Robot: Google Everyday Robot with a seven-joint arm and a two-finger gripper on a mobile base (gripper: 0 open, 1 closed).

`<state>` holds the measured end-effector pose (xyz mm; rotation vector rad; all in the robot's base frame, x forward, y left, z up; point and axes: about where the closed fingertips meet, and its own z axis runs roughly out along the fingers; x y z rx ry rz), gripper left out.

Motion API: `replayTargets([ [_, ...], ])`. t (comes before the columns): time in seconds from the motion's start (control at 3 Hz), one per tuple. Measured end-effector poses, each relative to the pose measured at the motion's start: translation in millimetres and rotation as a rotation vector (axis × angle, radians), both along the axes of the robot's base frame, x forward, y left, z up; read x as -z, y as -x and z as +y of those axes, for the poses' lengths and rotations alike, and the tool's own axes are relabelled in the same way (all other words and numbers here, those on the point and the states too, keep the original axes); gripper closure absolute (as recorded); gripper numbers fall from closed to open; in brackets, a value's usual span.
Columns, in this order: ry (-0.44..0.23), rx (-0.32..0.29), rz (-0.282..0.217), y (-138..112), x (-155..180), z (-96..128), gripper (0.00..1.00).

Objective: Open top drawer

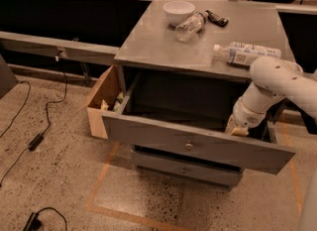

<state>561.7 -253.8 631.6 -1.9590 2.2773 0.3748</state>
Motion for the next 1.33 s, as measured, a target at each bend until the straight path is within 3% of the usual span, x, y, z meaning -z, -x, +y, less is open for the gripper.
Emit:
replayTargets([
  [0.33,-0.005,0.022,0.066,27,-6,1,1.0],
  [1.33,-0.008,0.113,0.292,140,-7,6,1.0],
])
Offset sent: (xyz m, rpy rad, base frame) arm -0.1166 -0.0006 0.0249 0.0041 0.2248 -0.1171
